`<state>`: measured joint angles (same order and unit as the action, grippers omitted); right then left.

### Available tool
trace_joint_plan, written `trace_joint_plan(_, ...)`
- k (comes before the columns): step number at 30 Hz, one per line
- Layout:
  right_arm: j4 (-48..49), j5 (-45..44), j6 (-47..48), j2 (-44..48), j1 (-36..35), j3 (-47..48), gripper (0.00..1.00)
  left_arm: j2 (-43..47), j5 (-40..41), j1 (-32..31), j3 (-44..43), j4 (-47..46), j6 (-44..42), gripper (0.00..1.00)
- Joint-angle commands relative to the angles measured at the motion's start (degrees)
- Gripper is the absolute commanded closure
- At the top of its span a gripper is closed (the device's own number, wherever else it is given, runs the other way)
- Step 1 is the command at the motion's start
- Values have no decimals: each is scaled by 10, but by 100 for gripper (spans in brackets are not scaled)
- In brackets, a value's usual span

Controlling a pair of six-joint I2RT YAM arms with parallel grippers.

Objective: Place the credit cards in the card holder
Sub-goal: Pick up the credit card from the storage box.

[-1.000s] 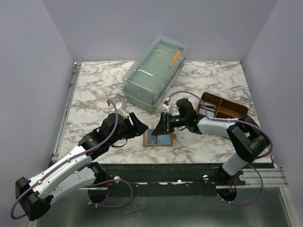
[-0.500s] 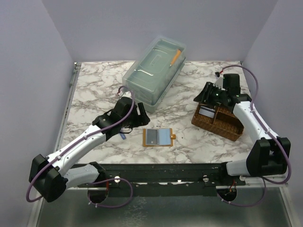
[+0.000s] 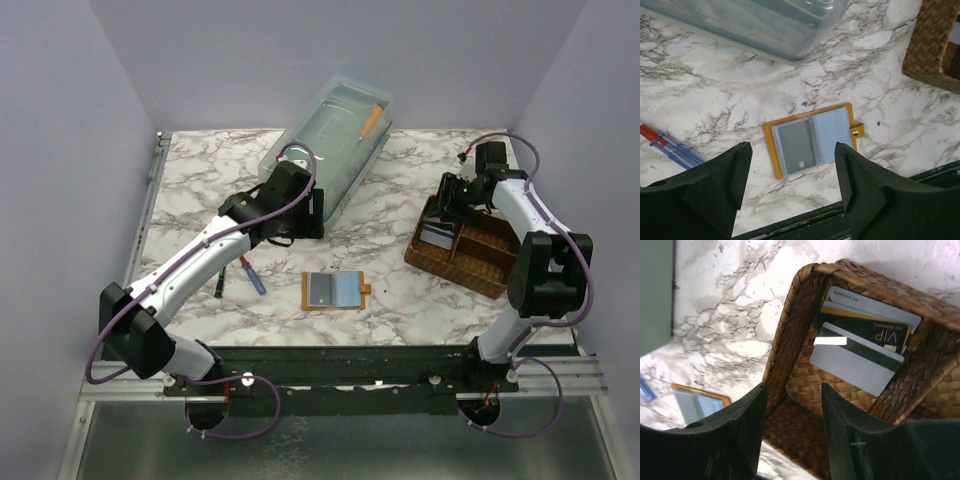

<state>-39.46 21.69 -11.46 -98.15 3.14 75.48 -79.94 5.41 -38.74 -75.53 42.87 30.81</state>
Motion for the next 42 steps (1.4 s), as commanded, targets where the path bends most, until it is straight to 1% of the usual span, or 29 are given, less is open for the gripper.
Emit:
trace_joint_plan(1,10,-12,102,5,-2,-10,47,-49,15,3,-63,81,-76,27)
trace_joint_plan(6,60,-24,232,45,-3,-82,41,-83,0,18,-96,93,-130,27)
trace_joint_plan(7,63,-7,274,50,-3,-97,40,-89,-7,28,-103,97,-140,27)
trace_joint_plan(9,59,20,349,57,-3,-119,39,-98,-24,56,-113,100,-149,27)
trace_joint_plan(12,38,28,444,57,-3,-122,36,-90,-48,87,-107,87,-149,27)
trace_joint_plan(14,37,28,485,51,-2,-119,36,-78,-53,106,-93,76,-149,26)
trace_joint_plan(16,42,49,518,37,-2,-113,35,-66,-71,121,-77,67,-149,26)
trace_joint_plan(18,47,52,533,15,-2,-103,31,-57,-82,132,-67,60,-153,26)
trace_joint_plan(20,32,45,553,-12,-3,-83,28,-52,-90,144,-64,60,-159,26)
trace_joint_plan(21,34,44,561,-19,-2,-79,10,-50,-93,150,-63,61,-161,26)
trace_joint_plan(22,34,48,571,-25,-3,-74,3,-48,-97,155,-62,61,-164,26)
trace_joint_plan(23,33,53,574,-32,-2,-66,0,-47,-99,160,-61,61,-167,26)
trace_joint_plan(27,27,57,582,-61,-2,-50,0,-48,-108,175,-62,61,-170,25)
trace_joint_plan(32,20,34,607,-81,-2,-53,0,-54,-114,188,-65,56,-173,25)
trace_joint_plan(34,3,39,633,-88,-4,-50,1,-57,-119,193,-67,55,-174,25)
trace_joint_plan(37,-5,19,676,-90,-15,-68,2,-60,-122,201,-70,56,-174,25)
trace_joint_plan(42,11,-3,670,-123,-18,-79,3,-68,-127,210,-74,54,-173,25)
